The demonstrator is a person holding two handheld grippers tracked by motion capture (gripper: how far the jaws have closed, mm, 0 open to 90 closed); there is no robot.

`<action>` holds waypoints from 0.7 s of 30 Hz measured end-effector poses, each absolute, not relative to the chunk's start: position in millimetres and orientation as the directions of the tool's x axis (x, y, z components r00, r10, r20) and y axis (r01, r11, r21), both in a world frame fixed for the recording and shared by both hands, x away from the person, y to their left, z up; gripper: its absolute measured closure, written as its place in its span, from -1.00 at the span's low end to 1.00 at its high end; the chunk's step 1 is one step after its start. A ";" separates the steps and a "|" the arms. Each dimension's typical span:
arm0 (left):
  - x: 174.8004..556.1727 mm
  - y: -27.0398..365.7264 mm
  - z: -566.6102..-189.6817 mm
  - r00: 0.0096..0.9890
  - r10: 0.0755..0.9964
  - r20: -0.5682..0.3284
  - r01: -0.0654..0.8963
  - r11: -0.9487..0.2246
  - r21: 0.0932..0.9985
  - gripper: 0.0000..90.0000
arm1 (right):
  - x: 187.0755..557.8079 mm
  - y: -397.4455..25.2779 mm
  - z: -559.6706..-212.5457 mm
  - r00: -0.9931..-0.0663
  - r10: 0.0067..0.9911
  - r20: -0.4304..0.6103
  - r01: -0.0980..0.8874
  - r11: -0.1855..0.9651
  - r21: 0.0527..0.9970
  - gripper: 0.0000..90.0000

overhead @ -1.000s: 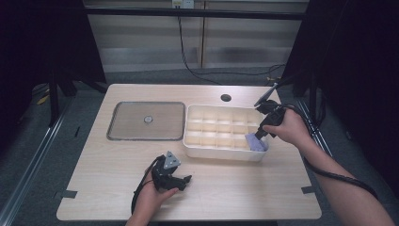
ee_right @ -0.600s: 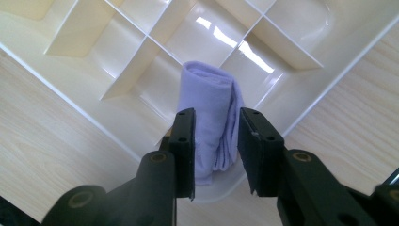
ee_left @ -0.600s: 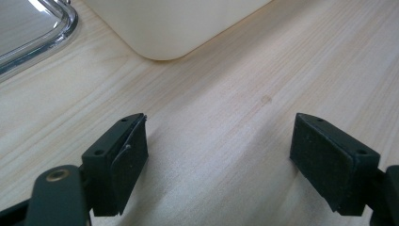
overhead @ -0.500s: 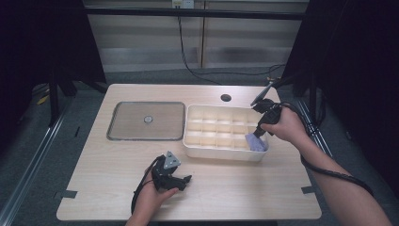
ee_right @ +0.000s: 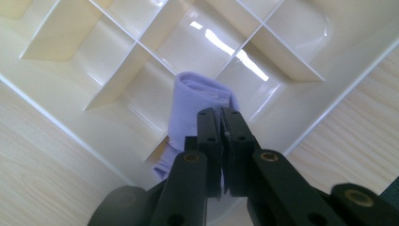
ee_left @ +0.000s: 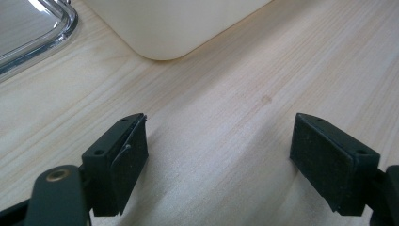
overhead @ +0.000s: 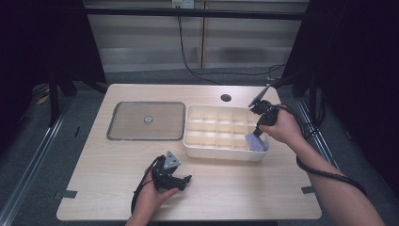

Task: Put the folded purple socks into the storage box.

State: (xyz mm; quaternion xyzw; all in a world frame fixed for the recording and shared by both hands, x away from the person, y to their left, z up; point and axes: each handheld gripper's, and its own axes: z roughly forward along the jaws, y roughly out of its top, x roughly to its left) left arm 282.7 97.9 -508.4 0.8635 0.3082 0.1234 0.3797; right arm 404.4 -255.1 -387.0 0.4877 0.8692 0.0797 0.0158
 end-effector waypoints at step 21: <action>282.3 97.6 -508.6 0.778 0.628 -0.028 0.444 -0.518 0.731 -0.58 | 398.6 -259.1 -411.8 -0.533 0.842 0.080 0.845 0.525 0.098 0.99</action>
